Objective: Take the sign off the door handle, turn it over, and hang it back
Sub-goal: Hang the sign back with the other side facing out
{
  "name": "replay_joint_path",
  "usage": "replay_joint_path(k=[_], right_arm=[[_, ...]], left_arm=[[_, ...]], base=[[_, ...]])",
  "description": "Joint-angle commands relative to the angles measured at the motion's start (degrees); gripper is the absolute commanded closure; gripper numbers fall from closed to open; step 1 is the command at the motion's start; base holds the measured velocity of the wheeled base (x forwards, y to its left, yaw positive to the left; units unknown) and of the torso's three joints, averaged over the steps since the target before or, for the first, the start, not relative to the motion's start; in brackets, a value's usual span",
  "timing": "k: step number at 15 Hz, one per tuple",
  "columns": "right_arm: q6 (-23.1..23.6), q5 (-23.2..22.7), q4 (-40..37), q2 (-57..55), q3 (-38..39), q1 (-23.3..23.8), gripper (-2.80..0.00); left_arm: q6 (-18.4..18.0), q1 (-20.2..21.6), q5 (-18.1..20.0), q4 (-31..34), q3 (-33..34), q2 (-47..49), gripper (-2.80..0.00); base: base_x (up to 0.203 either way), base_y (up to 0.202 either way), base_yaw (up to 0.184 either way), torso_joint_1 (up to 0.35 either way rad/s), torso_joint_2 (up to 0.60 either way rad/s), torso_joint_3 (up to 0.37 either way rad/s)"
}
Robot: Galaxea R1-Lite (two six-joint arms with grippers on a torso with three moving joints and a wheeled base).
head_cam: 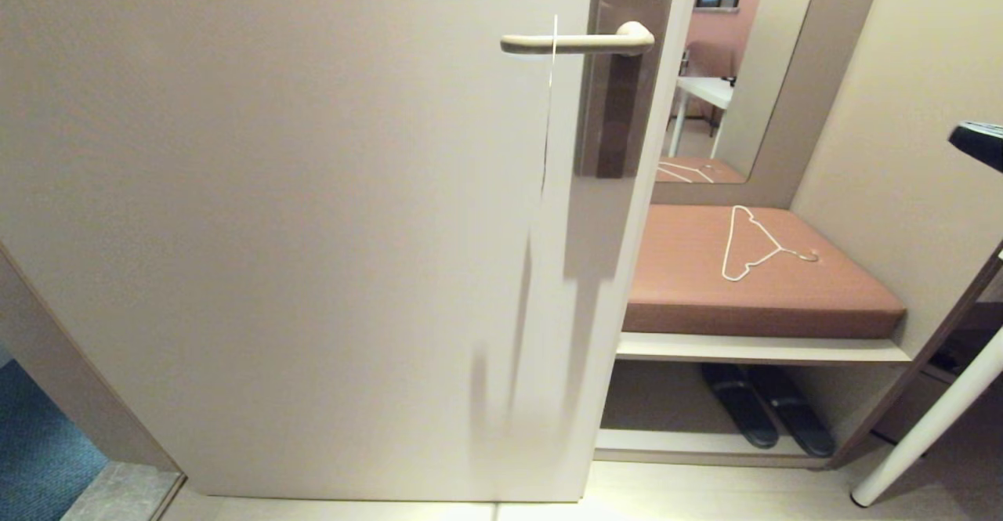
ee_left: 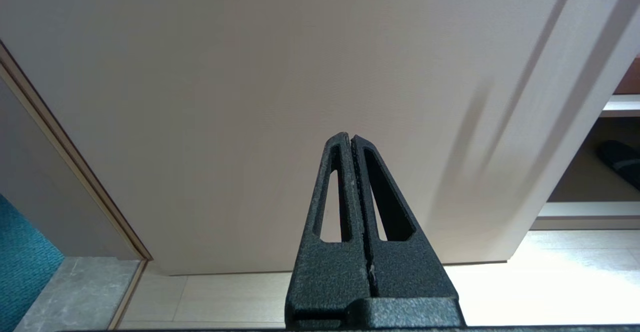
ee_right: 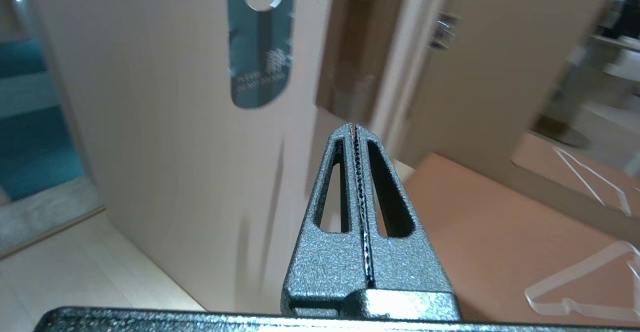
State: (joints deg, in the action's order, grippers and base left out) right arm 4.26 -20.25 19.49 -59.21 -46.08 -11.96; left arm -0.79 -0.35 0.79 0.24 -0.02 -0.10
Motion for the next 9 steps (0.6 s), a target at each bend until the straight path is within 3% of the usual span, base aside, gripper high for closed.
replay_joint_path(k=[1,9], right_arm=[[0.77,-0.26,0.97,-8.96,-3.50,-2.29,0.00],[2.14,-0.17,6.25,-30.44,-20.47,-17.91,0.00]], left_arm=[[0.00,0.00,0.00,0.02,-0.06,0.10,0.00],[0.00,0.00,-0.05,0.02,0.02,0.10,0.00]], base=[[0.000,0.000,0.000,0.000,0.00,0.000],[0.000,0.000,0.000,0.000,0.00,0.000]])
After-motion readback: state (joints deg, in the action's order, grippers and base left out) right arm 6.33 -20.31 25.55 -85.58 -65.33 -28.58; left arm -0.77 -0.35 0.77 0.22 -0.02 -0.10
